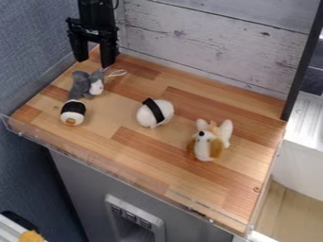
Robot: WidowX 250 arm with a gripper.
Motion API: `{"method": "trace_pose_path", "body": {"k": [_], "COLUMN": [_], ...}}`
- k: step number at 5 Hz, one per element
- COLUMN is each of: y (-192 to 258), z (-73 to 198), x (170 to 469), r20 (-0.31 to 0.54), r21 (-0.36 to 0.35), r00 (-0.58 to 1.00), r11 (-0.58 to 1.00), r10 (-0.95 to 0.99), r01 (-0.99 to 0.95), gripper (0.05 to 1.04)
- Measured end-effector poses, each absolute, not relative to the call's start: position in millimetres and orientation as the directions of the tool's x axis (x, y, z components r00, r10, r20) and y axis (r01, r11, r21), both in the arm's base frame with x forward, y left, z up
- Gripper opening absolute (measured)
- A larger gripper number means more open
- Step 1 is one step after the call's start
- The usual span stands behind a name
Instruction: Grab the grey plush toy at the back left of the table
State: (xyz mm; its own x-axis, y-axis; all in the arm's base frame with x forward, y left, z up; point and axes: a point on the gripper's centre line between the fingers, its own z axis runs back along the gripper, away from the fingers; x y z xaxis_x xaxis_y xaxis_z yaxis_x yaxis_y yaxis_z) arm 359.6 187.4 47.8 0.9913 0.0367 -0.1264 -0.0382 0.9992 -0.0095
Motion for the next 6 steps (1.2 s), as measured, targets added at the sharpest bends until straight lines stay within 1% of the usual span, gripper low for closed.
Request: {"method": "trace_pose_path", "body": {"k": [1, 2, 3, 4, 5, 6], "y": [189, 188, 184, 184, 183, 183], "z": [46, 37, 8, 7, 8, 7], "x": [364, 364, 354, 353, 355, 356], "r20": [-0.101, -0.087, -0.141, -0.134, -0.127, -0.126], "r21": [0.004, 0.011, -0.005, -0.003, 0.000, -0.005], "r00": [0.992, 0.991, 0.984, 0.985, 0.987, 0.991], "r11": [0.997, 0.995, 0.993, 0.994, 0.995, 0.999], "r10": [0.072, 0.105, 0.113, 0.111, 0.096, 0.051], "r01": [-0.072, -0.104, -0.115, -0.113, -0.096, -0.052], "gripper": [0.999, 0.999, 1.001, 0.966, 0.673, 0.408]}}
